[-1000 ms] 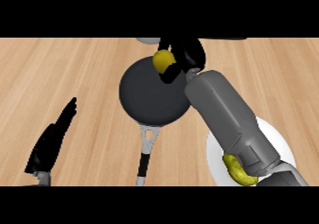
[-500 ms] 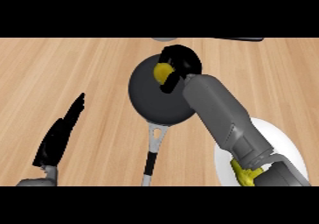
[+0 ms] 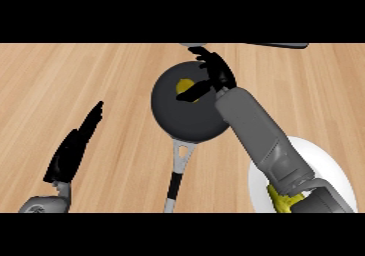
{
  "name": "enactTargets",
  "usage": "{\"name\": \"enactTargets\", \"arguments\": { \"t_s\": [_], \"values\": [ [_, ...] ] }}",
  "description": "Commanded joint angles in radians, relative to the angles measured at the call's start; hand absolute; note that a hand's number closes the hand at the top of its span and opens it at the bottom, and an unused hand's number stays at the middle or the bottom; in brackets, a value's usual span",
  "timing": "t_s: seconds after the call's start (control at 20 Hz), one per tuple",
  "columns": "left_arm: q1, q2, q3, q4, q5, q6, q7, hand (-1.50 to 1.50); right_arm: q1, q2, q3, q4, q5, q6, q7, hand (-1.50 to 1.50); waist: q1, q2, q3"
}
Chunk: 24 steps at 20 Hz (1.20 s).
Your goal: Pick the lemon from the plate and place it in the pan
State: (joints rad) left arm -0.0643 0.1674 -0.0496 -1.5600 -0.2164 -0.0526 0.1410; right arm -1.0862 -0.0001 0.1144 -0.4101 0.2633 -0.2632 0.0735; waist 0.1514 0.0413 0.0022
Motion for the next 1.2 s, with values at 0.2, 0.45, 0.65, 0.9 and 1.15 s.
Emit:
{"name": "enactTargets", "arguments": {
  "t_s": [0.2,0.45,0.65,0.9,1.15],
  "values": [
    [0.033,0.003,0.002,-0.01,-0.007,0.004,-0.006,0.0,-0.063,0.0,-0.109,0.008,-0.175,-0.238,-0.109,-1.5,-0.021,-0.009,-0.001],
    [0.045,-0.02,0.01,-0.008,-0.019,0.042,0.01,0.0,-0.027,0.0,-0.2,0.048,-0.232,-0.352,-0.211,-1.5,-0.072,-0.014,-0.001],
    [0.06,0.024,0.069,-0.011,0.025,0.011,-0.001,0.0,-0.006,-0.062,-0.278,0.062,-0.28,-0.289,-0.303,-1.5,-0.1,-0.021,-0.001],
    [0.125,-0.014,0.05,-0.003,-0.013,0.056,-0.051,0.0,0.039,-0.171,-0.286,0.062,-0.278,-0.165,-0.389,-1.5,-0.126,-0.032,-0.002],
    [0.101,0.033,0.089,-0.039,0.022,0.007,0.011,0.0,0.182,-0.297,-0.313,0.082,-0.29,-0.029,-0.525,-1.5,-0.134,-0.034,-0.001]
  ]
}}
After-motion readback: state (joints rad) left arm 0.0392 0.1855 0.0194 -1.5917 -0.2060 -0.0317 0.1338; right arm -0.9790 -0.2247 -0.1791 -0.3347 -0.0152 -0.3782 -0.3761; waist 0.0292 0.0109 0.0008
